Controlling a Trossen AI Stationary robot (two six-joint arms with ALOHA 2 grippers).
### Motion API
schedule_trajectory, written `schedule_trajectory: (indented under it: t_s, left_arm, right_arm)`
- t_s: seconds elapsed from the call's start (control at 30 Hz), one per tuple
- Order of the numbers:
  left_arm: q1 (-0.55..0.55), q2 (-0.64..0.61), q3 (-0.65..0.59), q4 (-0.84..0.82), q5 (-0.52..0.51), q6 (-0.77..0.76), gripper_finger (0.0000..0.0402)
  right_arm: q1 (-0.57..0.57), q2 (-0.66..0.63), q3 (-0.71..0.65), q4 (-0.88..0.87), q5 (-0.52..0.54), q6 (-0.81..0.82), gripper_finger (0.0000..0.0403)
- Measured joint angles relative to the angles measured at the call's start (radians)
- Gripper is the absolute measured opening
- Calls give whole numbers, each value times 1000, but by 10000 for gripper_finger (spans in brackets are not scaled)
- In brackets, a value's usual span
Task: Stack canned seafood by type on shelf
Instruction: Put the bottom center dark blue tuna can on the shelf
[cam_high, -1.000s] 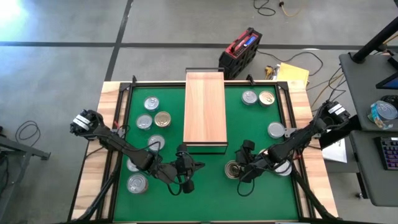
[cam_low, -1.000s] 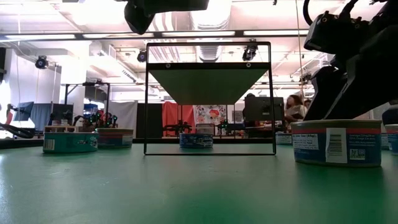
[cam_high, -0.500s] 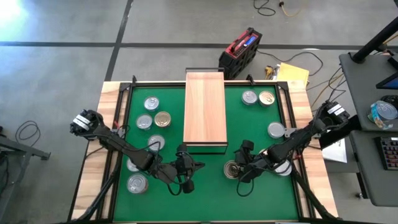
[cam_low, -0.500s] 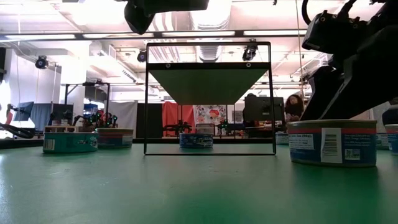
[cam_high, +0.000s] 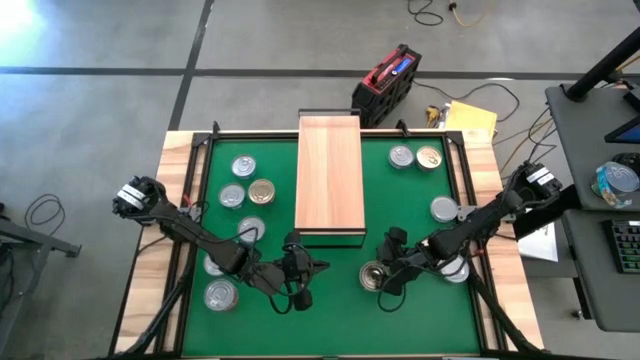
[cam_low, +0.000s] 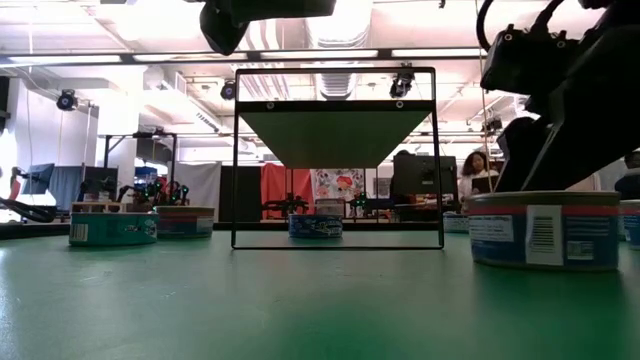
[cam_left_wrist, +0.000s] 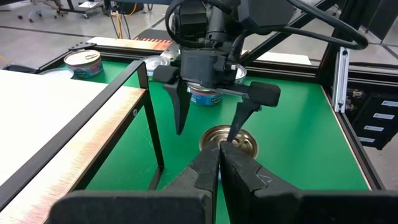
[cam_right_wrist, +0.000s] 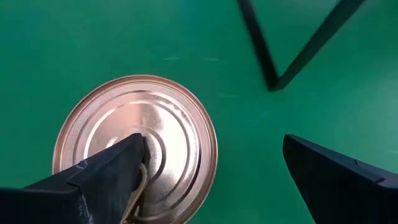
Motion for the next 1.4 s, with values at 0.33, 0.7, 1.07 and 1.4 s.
schedule_trajectory:
  t_s: [0.33,0.7,1.07,1.4]
  left_arm:
    - [0,0,0,0,0,0,0]
    - [0,0,0,0,0,0,0]
    - [0,0,0,8,0,-7,0]
    - [0,0,0,8,0,-4,0]
  right_arm:
    - [-10,-93,-5,-39,-18,-61,337]
    - [-14,-205,-3,-45,-93,-53,316]
    - [-14,-79,-3,-48,-93,-44,344]
    - [-14,-32,5,-34,-116,-46,312]
